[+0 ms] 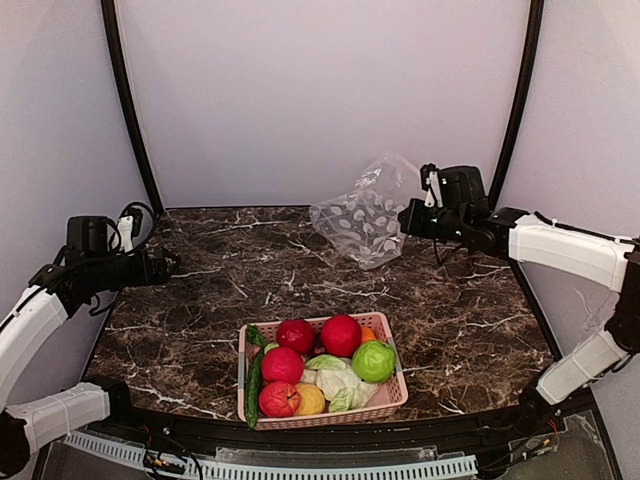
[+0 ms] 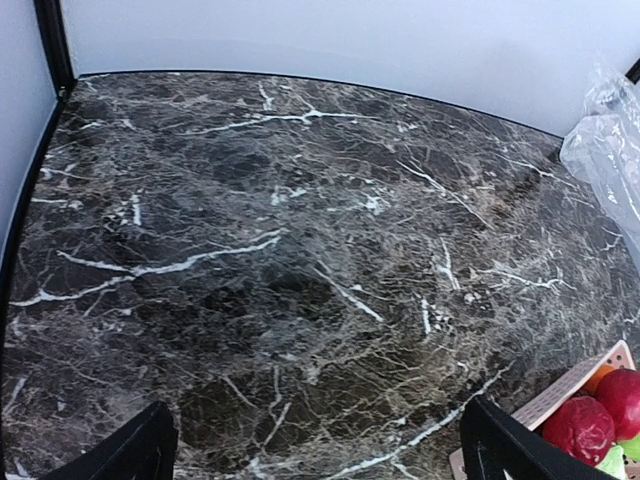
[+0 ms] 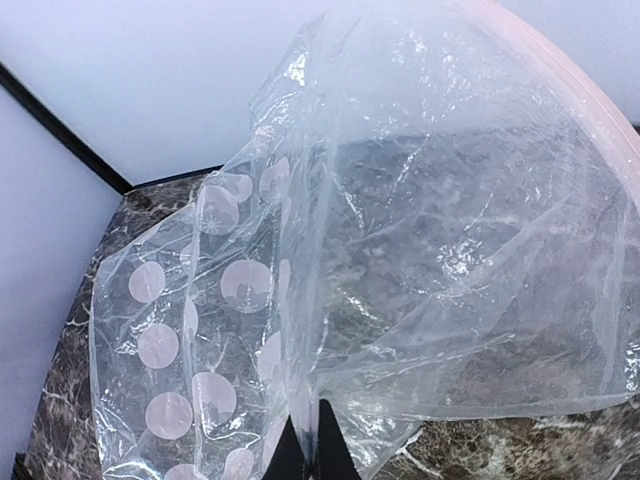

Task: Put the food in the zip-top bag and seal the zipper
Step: Pick up the zipper food storage bag from the center of the board, then pass from the right arm to the left

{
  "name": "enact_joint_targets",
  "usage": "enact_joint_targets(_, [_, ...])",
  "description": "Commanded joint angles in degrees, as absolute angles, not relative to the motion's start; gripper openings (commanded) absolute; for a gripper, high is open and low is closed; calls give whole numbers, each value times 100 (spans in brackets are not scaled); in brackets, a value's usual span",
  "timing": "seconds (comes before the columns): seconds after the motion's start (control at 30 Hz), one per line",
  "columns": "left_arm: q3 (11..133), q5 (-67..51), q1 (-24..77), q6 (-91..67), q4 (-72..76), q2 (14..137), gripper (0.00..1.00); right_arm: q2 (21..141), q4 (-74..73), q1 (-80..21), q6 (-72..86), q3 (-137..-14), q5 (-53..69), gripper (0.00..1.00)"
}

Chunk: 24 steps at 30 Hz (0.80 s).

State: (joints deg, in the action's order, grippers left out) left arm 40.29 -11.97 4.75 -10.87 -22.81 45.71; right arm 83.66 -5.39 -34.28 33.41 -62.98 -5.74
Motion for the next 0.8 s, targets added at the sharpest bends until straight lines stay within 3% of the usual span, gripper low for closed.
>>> enact_joint_targets(0.0, [4510, -1607, 1031, -1643, -2331, 4705, 100, 7725, -561, -3777, 1898, -6149, -34, 0])
enact_joint_targets(0.43, [4986, -2315, 3017, -3756, -930, 4899, 100, 7037, -1731, -5896, 1695, -6046, 86, 0])
enact_joint_targets(0.77, [4737, -2331, 3393, -4482, -295, 4971, 100, 7374, -1585, -7187, 1931, -6193, -230, 0])
